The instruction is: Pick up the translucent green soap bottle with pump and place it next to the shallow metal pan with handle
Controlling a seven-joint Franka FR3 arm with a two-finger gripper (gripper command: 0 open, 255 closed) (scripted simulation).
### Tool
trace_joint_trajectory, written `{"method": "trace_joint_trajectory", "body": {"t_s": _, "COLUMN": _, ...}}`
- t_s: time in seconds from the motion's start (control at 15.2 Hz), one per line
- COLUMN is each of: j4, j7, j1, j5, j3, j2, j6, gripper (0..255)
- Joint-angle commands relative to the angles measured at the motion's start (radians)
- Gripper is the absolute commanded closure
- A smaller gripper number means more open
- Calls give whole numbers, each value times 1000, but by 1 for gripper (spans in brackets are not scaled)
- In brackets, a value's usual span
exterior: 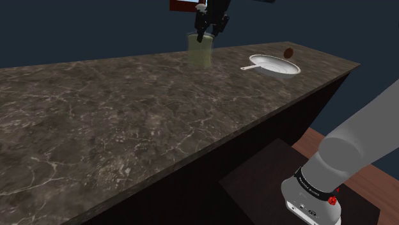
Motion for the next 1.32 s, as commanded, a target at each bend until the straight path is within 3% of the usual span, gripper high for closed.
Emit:
{"method": "trace_joint_trajectory", "body": {"t_s": 0.0, "j4": -7, "j7": -1, "j1": -1, "j5": 0, "j3": -1, "j2": 4, "j6": 1, "gripper": 255}}
{"method": "trace_joint_trajectory", "body": {"t_s": 0.2, "j4": -7, "j7": -1, "j1": -1, "j5": 0, "j3": 0, "j2": 4, "j6": 1, "gripper": 255}}
{"method": "trace_joint_trajectory", "body": {"t_s": 0.26, "j4": -14, "j7": -1, "j1": 0, "j5": 3, "j3": -1, "j2": -2, "j6": 3, "gripper": 0}}
{"method": "trace_joint_trajectory", "body": {"t_s": 0.59, "j4": -7, "j7": -1, "j1": -1, "j5": 0, "j3": 0, "j2": 4, "j6": 1, "gripper": 0}}
{"method": "trace_joint_trajectory", "body": {"t_s": 0.86, "j4": 123, "j7": 1, "j1": -3, "j5": -1, "j3": -3, "j2": 6, "j6": -127, "gripper": 0}}
{"method": "trace_joint_trajectory", "body": {"t_s": 1.25, "j4": 123, "j7": 1, "j1": -3, "j5": -1, "j3": -3, "j2": 6, "j6": -127, "gripper": 0}}
